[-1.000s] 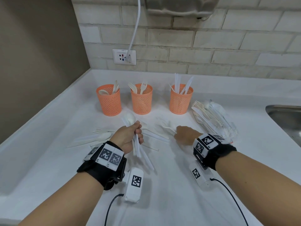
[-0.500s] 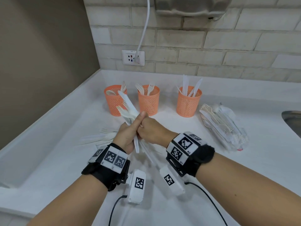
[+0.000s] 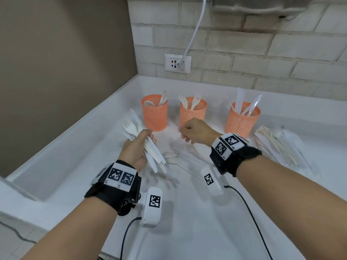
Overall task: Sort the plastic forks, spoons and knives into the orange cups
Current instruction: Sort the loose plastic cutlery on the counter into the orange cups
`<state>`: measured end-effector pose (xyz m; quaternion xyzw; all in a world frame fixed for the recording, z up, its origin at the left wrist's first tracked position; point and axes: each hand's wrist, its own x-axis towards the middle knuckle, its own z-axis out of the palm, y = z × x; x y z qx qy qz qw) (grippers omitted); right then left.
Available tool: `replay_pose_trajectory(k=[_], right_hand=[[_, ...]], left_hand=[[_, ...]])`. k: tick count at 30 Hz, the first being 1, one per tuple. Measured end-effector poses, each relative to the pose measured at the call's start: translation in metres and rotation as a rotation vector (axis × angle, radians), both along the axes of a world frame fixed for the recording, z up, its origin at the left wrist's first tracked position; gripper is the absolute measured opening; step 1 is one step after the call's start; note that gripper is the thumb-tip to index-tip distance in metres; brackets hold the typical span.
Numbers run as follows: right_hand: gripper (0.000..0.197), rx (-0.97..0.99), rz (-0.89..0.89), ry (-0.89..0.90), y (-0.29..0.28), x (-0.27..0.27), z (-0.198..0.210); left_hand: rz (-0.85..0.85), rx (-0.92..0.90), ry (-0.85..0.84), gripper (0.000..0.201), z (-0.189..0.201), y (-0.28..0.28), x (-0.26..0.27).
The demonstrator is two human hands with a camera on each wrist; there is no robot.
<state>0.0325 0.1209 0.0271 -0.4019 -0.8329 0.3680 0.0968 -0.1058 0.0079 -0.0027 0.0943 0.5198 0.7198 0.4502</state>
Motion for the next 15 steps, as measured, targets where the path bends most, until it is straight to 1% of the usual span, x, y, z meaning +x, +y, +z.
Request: replay_pose_trajectory(k=[2, 3, 4, 5, 7, 9, 10, 11, 13, 15], right_hand=[[0.035, 0.139, -0.03, -0.281, 0.014, -0.004, -0.017], [0.036, 0.188, -0.021, -0.376, 0.019, -0.006, -0.026], [0.034, 0.203, -0.015, -0.413, 0.021, -0.008, -0.034], [0.027, 0.221, -0.002, -0.427, 0.023, -0.009, -0.041], [0.01, 0.242, 0.01, -0.444, 0.023, -0.011, -0.043], [0.005, 0.236, 0.034, -0.505, 0.025, -0.011, -0.038], [0.007, 0.223, 0.054, -0.565, 0.025, -0.008, -0.033], [0.015, 0.212, 0.076, -0.639, 0.025, -0.005, -0.028], [0.021, 0.201, 0.109, -0.754, 0.023, 0.006, -0.019], [0.043, 0.162, 0.12, -0.801, 0.016, 0.015, -0.011]], left_hand=[[-0.034, -0.01, -0.003, 0.017, -0.001, 0.0, -0.003], [-0.052, -0.017, -0.002, 0.017, -0.002, -0.001, -0.004], [-0.066, -0.02, -0.001, 0.017, -0.002, -0.001, -0.005], [-0.078, -0.022, 0.003, 0.017, -0.002, -0.001, -0.006], [-0.088, -0.015, 0.005, 0.016, -0.002, 0.0, -0.008], [-0.094, -0.01, 0.003, 0.015, -0.001, 0.001, -0.01], [-0.095, -0.01, 0.005, 0.015, -0.001, 0.001, -0.01], [-0.096, -0.011, 0.007, 0.014, -0.001, 0.002, -0.011], [-0.102, -0.018, 0.006, 0.013, -0.001, 0.003, -0.011], [-0.109, -0.017, 0.003, 0.012, -0.001, 0.004, -0.011]])
